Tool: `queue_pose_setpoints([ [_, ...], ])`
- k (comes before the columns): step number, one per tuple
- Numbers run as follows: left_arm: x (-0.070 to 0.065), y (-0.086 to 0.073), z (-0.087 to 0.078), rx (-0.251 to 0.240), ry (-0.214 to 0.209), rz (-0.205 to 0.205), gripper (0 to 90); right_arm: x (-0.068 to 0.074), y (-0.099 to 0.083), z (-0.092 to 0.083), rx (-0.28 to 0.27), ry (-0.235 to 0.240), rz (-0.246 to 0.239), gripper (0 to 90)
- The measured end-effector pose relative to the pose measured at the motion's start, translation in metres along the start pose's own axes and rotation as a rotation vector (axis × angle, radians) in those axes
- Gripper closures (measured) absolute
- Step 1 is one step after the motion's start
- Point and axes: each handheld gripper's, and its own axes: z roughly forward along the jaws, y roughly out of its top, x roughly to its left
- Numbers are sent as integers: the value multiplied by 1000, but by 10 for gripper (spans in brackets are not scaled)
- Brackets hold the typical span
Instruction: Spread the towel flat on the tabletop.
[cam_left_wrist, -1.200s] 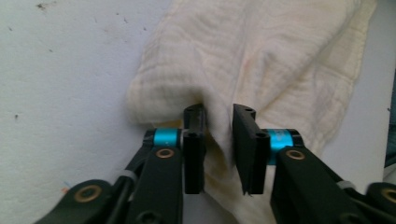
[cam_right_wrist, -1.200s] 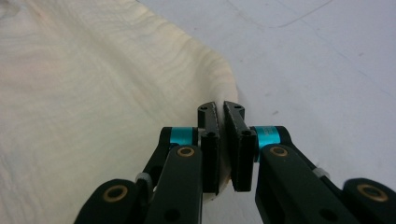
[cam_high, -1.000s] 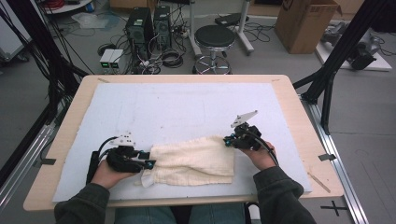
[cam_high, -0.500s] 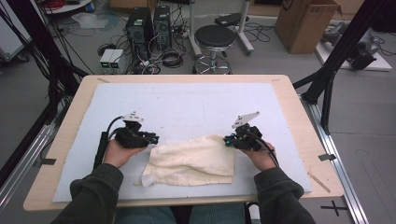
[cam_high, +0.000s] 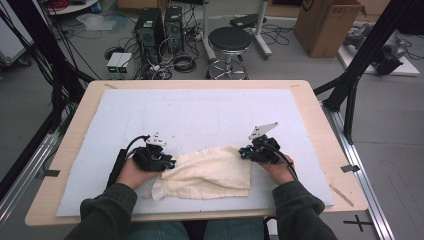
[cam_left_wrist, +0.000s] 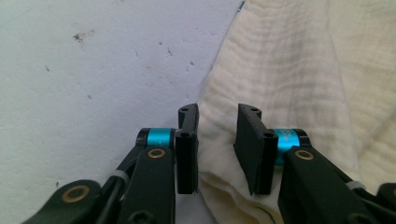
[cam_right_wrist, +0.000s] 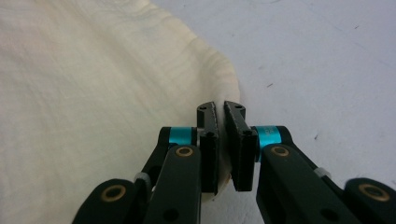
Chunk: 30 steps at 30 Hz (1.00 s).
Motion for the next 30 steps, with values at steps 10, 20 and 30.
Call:
queue_pose_setpoints([
  [10, -2, -6, 0, -43, -18, -2, 870, -3, -5, 6, -12, 25, 27, 846],
  [20, 7, 0, -14, -114, 29, -15, 877, -1, 1, -5, -88, 34, 13, 851],
  [30, 28, 16, -23, -179, 93, -51, 876, -4, 20, -13, -121, 14, -7, 852],
])
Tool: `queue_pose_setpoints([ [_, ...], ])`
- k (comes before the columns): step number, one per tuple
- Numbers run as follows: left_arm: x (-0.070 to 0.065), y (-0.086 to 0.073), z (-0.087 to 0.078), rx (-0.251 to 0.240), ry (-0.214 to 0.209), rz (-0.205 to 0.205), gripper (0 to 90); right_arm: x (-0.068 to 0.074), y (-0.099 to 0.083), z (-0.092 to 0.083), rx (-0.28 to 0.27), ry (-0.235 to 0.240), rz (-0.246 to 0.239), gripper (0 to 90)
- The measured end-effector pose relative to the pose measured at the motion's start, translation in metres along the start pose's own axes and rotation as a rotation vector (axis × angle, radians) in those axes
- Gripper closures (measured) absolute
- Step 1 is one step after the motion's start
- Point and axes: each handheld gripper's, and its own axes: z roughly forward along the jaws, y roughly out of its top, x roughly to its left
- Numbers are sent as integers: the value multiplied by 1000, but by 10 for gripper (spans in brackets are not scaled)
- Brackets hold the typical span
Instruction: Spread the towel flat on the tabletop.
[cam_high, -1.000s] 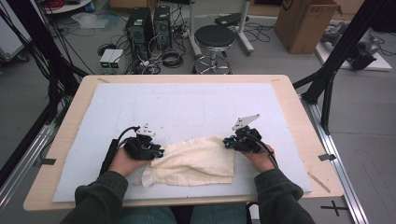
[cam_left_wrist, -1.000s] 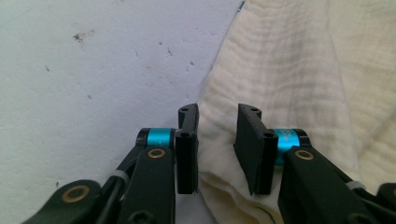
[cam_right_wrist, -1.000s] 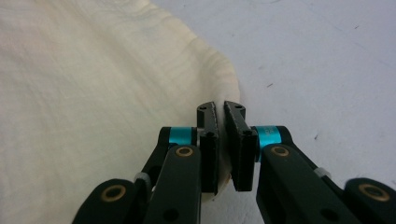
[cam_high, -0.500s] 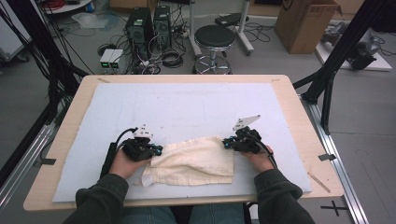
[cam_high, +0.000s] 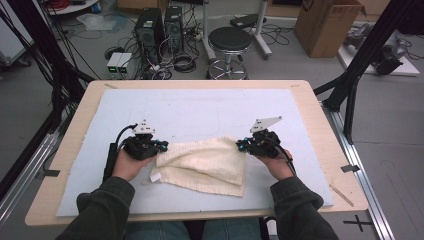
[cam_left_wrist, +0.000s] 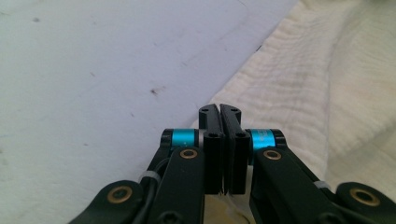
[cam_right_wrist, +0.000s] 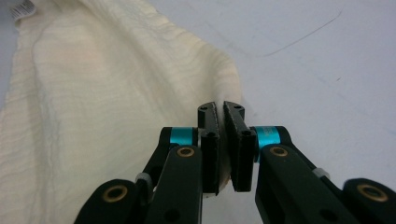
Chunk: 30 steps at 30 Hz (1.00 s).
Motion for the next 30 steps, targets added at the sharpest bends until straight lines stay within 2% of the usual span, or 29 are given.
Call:
queue_pose_setpoints([
  [1, 3, 2, 1, -15, 9, -16, 876, -2, 3, 0, -3, -10, 2, 852],
  [2, 3, 2, 1, -15, 9, -16, 876, -5, 6, -1, -7, -15, 6, 852],
  [3, 9, 6, 5, -21, 15, -25, 875, -8, 9, -1, -11, -18, 12, 852],
  [5, 14, 10, 9, -36, 25, -33, 875, -15, 15, 0, -17, -27, 23, 852],
  [7, 17, 13, 15, -46, 13, -50, 875, -22, 20, 3, -5, -45, 26, 852],
  [10, 21, 14, 23, -9, 11, -46, 873, -31, 20, 10, 8, -39, 49, 852],
  [12, 23, 13, 28, 3, 16, -50, 871, -35, 17, 18, 56, -34, 60, 852],
  [15, 27, 10, 34, 24, 17, -65, 836, -36, 15, 28, 87, -34, 59, 851],
  [17, 32, 9, 35, 40, 24, -94, 731, -35, 15, 32, 99, -31, 50, 850],
  [19, 37, 8, 34, 7, 16, -142, 685, -33, 15, 35, 116, -31, 45, 850],
  [21, 41, 10, 34, -7, 23, -167, 661, -34, 15, 37, 117, -31, 38, 850],
  [25, 42, 9, 45, 20, 6, -190, 654, -36, 14, 39, 112, -35, 52, 849],
  [27, 40, 6, 55, 62, -2, -186, 654, -36, 14, 41, 112, -34, 52, 849],
  [30, 39, 5, 57, 75, 8, -171, 694, -36, 13, 44, 118, -33, 51, 849],
])
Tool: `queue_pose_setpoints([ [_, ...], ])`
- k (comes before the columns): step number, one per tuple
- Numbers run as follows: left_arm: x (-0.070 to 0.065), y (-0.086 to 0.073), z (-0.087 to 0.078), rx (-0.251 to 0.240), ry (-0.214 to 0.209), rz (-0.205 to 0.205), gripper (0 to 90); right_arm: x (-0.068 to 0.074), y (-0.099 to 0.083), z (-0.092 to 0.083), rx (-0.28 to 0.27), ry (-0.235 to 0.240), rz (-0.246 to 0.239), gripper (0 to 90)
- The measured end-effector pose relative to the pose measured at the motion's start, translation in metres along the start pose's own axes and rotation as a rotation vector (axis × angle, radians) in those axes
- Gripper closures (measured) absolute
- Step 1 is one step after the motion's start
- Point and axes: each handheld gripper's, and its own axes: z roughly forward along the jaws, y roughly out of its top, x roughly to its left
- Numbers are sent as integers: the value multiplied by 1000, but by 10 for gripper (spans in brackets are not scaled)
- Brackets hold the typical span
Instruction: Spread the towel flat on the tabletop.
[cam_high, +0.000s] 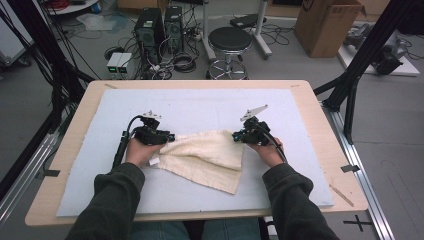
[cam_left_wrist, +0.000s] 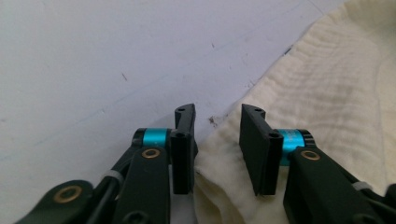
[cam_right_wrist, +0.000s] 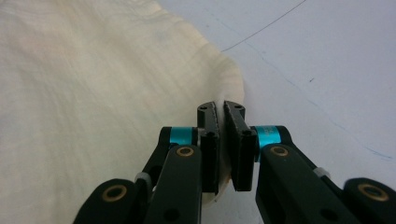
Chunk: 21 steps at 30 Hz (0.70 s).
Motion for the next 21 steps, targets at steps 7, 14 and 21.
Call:
queue_pose_setpoints([
  [7, -4, 2, -9, -27, 12, 83, 859, 1, 1, -2, -17, 0, -10, 849],
  [14, -3, 7, -20, -139, 21, 72, 860, 1, 3, -14, -65, -18, -15, 849],
  [21, 5, 24, -20, -214, 66, 50, 860, -4, 11, -21, -86, -53, -13, 850],
])
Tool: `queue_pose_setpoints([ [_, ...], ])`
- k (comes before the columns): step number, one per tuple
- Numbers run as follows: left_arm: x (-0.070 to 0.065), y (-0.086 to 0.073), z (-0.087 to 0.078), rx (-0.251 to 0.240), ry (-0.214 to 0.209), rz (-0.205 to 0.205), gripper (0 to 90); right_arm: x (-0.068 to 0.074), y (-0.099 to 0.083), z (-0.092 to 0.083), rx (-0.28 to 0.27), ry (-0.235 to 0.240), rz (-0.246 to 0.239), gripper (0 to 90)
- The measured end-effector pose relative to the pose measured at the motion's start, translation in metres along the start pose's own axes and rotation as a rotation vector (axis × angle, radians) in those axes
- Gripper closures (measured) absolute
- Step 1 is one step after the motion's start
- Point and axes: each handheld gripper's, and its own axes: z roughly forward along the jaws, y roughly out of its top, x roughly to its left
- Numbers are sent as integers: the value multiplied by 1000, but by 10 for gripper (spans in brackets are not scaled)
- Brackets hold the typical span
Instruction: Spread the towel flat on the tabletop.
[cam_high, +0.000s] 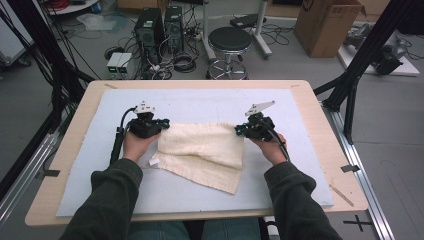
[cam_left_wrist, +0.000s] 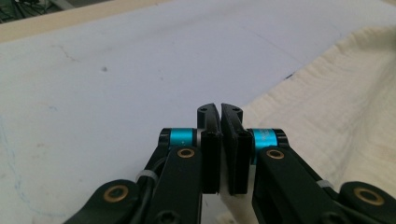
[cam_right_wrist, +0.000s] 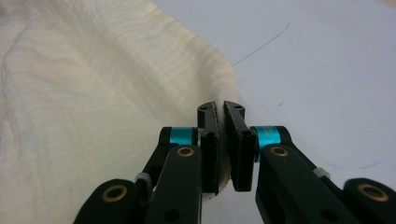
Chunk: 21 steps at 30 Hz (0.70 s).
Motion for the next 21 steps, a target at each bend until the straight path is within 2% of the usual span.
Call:
queue_pose_setpoints([
  [1, 0, 0, 0, 0, 0, 0, 859, -3, 4, 0, -5, -17, -1, 851],
  [2, 5, 9, 7, -47, 56, -10, 851, -7, 8, 0, -16, -40, -3, 852],
  [3, 8, 15, 11, -66, 86, -30, 808, -13, 13, 1, -33, -74, 0, 851],
  [4, 11, 21, 14, -71, 115, -39, 742, -20, 19, 2, -39, -102, 25, 847],
  [5, 13, 25, 16, -70, 121, -44, 713, -26, 23, 3, -58, -138, 55, 832],
  [6, 15, 27, 16, -79, 111, -51, 706, -32, 26, 4, -68, -146, 81, 807],
  [8, 16, 27, 12, -78, 82, -43, 691, -39, 27, 9, -64, -141, 96, 749],
  [9, 16, 27, 12, -78, 82, -43, 676, -40, 26, 10, -52, -127, 100, 723],
  [10, 15, 23, 8, -53, 52, -22, 657, -40, 24, 12, -39, -98, 101, 700],
  [12, 16, 16, 2, -41, 36, -12, 645, -37, 20, 14, -9, -83, 98, 670],
  [13, 16, 13, -2, -30, 14, -8, 639, -35, 17, 14, -9, -75, 90, 656],
  [14, 16, 10, -6, -18, 2, 0, 628, -33, 15, 12, -6, -68, 102, 635],
  [15, 16, 10, -6, -18, 2, 0, 618, -33, 15, 12, -6, -68, 102, 635],
  [16, 14, 7, -10, -20, -4, 12, 617, -28, 10, 7, -1, -86, 86, 593],
  [17, 12, 3, -15, -22, -18, 20, 617, -28, 10, 7, -1, -86, 86, 593],
  [18, 8, -4, -23, -16, -41, 42, 601, -26, 5, 0, -5, -84, 88, 580],
  [19, 6, -7, -27, -8, -58, 53, 593, -25, 3, -4, -6, -68, 104, 577],
  [21, 3, -11, -31, -8, -74, 67, 585, -19, -1, -12, -27, -39, 98, 560],
])
